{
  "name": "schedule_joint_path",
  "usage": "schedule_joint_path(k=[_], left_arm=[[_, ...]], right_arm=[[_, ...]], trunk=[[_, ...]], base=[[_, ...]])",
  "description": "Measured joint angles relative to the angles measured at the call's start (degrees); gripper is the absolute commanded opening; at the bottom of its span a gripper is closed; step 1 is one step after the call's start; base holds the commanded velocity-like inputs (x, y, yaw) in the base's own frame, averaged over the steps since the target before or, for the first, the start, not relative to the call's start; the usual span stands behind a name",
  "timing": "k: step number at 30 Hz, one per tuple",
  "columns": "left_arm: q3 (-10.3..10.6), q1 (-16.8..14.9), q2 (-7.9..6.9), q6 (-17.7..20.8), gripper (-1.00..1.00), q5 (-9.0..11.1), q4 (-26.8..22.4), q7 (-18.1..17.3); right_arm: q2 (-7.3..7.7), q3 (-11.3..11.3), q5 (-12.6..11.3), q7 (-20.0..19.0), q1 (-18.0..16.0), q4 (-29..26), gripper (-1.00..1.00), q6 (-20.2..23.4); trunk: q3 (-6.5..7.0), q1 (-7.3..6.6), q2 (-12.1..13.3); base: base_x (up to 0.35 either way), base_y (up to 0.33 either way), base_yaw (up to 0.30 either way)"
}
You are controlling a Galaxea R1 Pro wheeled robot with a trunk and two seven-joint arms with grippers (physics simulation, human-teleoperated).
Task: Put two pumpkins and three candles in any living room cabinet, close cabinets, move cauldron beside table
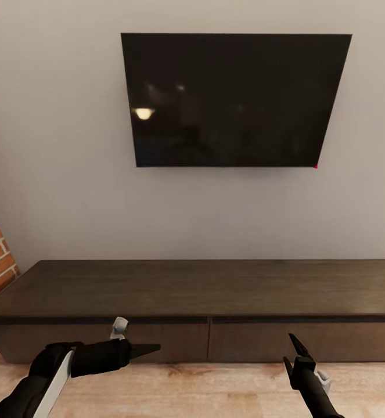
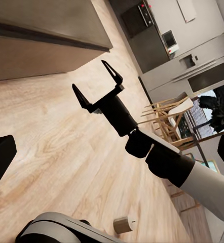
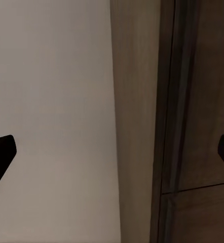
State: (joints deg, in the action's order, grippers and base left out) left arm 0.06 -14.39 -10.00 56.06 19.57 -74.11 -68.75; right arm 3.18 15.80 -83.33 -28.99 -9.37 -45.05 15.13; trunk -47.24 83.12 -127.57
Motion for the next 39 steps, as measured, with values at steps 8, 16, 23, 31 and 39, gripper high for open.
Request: schedule_joint_path(k=[8,16,23,31,39], left_arm=[[0.24,0.00,0.09,0.00,1.00,0.01,0.02,-0.03],[0.36,0.00,0.09,0.03,1.00,0.02,0.02,-0.04],[1.66,0.01,0.11,0.07,1.00,-0.01,-0.02,-0.05],[2.20,0.01,0.08,0.16,1.00,-0.01,0.02,-0.05],[2.20,0.01,0.07,0.24,1.00,0.00,0.02,-0.05]], right_arm=[[0.00,0.00,0.10,-0.34,0.00,0.44,1.00,-0.11],[0.01,-0.21,0.32,-0.64,0.00,1.17,1.00,-0.04],[0.00,-0.36,1.24,-1.90,0.00,1.23,1.00,-0.14],[0.00,-0.35,2.52,-2.03,0.00,1.59,1.00,-0.31],[0.00,-0.27,2.63,-1.98,0.00,1.66,1.00,-0.46]], trunk=[[0.00,0.00,0.00],[0.00,0.00,0.00],[0.00,0.00,0.00],[0.00,0.00,0.00],[0.00,-0.02,0.00]], base=[[0.004,0.000,0.000],[0.010,0.005,0.000],[0.044,0.024,0.000],[0.102,0.001,0.000],[0.152,0.000,0.000]])
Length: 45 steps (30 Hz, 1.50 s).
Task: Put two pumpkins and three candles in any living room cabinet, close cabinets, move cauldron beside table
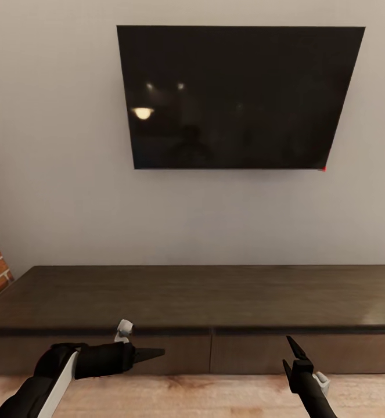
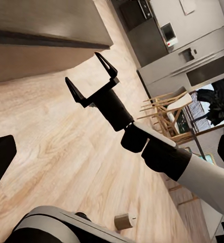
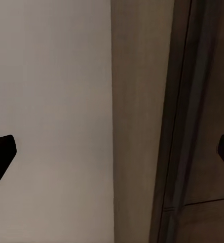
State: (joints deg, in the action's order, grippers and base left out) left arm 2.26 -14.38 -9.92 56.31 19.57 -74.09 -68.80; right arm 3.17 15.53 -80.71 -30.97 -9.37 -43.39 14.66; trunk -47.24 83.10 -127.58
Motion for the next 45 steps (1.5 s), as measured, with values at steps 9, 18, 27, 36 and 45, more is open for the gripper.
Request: schedule_joint_path(k=[9,18,27,36,45], left_arm=[[-0.02,0.00,-0.05,0.02,1.00,0.00,0.00,0.00],[-0.07,0.00,-0.04,0.00,1.00,0.00,0.00,0.00],[-0.09,0.00,-0.05,-0.06,1.00,0.00,-0.08,0.00],[-0.15,0.19,-0.05,0.00,1.00,0.01,-3.04,0.00],[-0.14,0.35,0.03,0.01,1.00,0.68,-3.92,0.00]], right_arm=[[0.00,0.00,0.01,0.61,0.00,0.03,1.00,-0.01],[0.00,0.00,0.01,0.90,-0.20,0.14,1.00,-1.89],[0.00,-0.09,0.02,0.95,-1.18,1.80,1.00,-2.63],[0.00,-0.09,0.05,0.95,-1.23,1.88,1.00,-2.65],[0.00,-0.09,0.10,0.95,-1.23,1.91,1.00,-2.71]], trunk=[[0.00,0.00,0.00],[0.00,0.00,0.00],[0.00,0.02,0.00],[-0.18,0.23,-0.39],[-1.79,2.21,-4.00]], base=[[0.081,0.000,0.000],[0.086,0.000,0.000],[0.027,0.000,0.000],[0.001,0.000,0.000],[0.000,0.000,0.000]])
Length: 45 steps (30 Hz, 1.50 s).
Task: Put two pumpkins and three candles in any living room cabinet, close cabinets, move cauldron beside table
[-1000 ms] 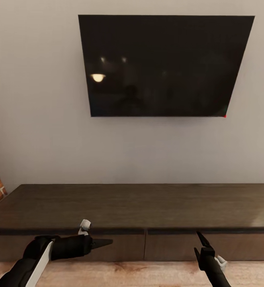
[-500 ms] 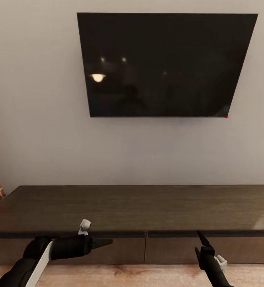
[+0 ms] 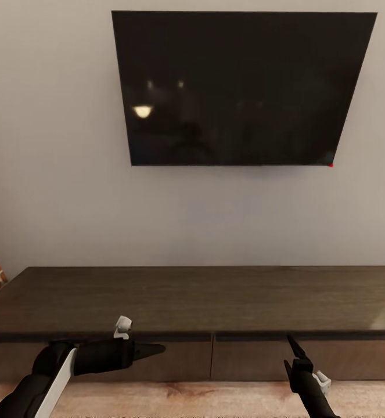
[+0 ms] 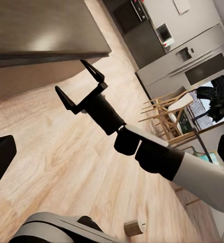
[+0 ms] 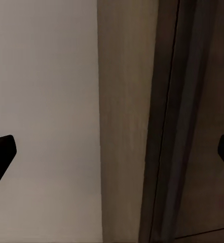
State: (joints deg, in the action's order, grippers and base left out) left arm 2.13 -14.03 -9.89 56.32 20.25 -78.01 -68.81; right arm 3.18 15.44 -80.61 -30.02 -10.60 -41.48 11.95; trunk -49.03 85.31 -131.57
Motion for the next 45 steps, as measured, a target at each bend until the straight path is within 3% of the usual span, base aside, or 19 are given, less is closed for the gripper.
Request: schedule_joint_path(k=[10,26,32,41,45], left_arm=[[0.08,0.00,-0.03,0.00,1.00,0.88,0.10,0.00],[0.17,0.00,0.00,0.01,1.00,0.82,0.13,0.00],[0.17,0.00,0.00,0.01,1.00,0.82,0.14,0.00],[0.18,0.00,0.00,0.00,1.00,0.80,0.14,0.00],[0.18,0.00,0.00,0.01,1.00,0.82,0.14,0.00]], right_arm=[[0.00,0.00,-0.08,-0.04,-0.03,0.06,1.00,-0.31],[0.00,-0.08,0.02,-1.33,-0.03,-0.01,1.00,-2.71],[0.00,-0.07,0.00,-4.00,-0.04,0.00,1.00,-2.32],[0.08,-0.06,0.00,-4.34,-0.05,0.05,1.00,-2.27],[0.07,-0.06,0.00,-4.31,-0.03,0.05,1.00,-2.31]], trunk=[[-1.62,1.98,-3.61],[-1.62,1.98,-3.62],[-1.62,1.98,-3.62],[-3.23,3.95,-7.22],[-3.24,3.96,-7.23]], base=[[0.000,0.000,0.000],[0.000,0.000,0.000],[0.000,0.000,0.000],[0.000,0.000,0.000],[0.000,0.000,0.000]])
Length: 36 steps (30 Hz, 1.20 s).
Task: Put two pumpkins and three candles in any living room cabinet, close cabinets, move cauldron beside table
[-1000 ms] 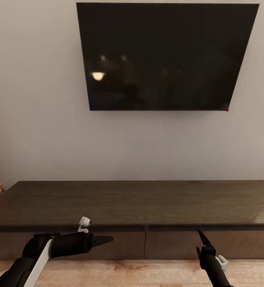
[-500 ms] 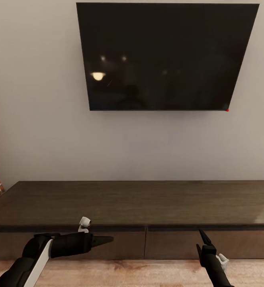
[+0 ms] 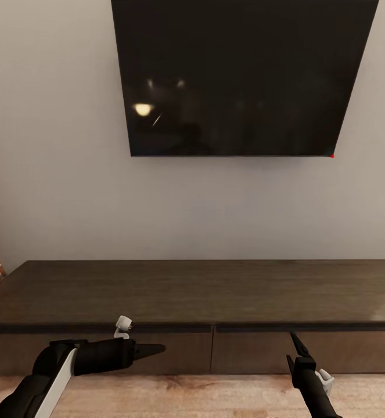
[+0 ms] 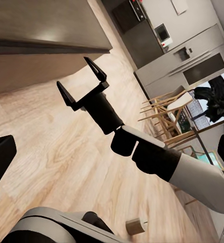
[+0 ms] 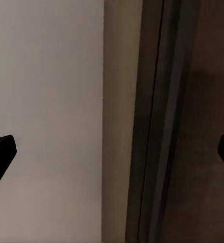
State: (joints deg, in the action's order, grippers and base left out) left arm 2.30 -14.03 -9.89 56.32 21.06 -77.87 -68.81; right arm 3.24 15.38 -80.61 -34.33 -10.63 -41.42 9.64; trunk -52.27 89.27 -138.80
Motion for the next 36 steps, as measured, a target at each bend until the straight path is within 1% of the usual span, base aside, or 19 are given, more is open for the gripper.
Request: schedule_joint_path(k=[2,13,17,29,36], left_arm=[[0.02,0.00,0.00,0.00,1.00,0.00,0.00,0.00],[0.08,0.02,0.00,-0.01,1.00,-0.02,0.00,0.00],[0.69,0.00,0.00,-0.01,1.00,0.00,0.00,0.00],[0.96,0.00,0.00,0.00,1.00,0.19,0.00,0.00],[0.97,0.00,0.00,0.00,1.00,0.46,0.08,0.00]], right_arm=[[0.01,0.00,0.00,-0.01,0.01,0.00,1.00,-0.01],[0.02,0.00,0.12,-0.05,0.00,0.00,1.00,-0.05],[0.02,-0.01,0.10,-0.05,0.01,0.03,1.00,-0.06],[0.02,-0.08,0.16,-0.21,0.01,0.02,1.00,-0.01],[0.02,-0.01,0.16,-0.18,-0.03,0.02,1.00,-0.01]], trunk=[[0.00,0.00,0.00],[-1.97,2.41,-4.40],[-2.86,2.52,-4.46],[-2.86,2.52,-4.47],[-2.86,2.50,-4.47]], base=[[0.000,0.000,0.000],[0.000,0.000,0.000],[0.000,0.000,0.000],[0.003,0.000,0.000],[0.178,0.000,0.000]])
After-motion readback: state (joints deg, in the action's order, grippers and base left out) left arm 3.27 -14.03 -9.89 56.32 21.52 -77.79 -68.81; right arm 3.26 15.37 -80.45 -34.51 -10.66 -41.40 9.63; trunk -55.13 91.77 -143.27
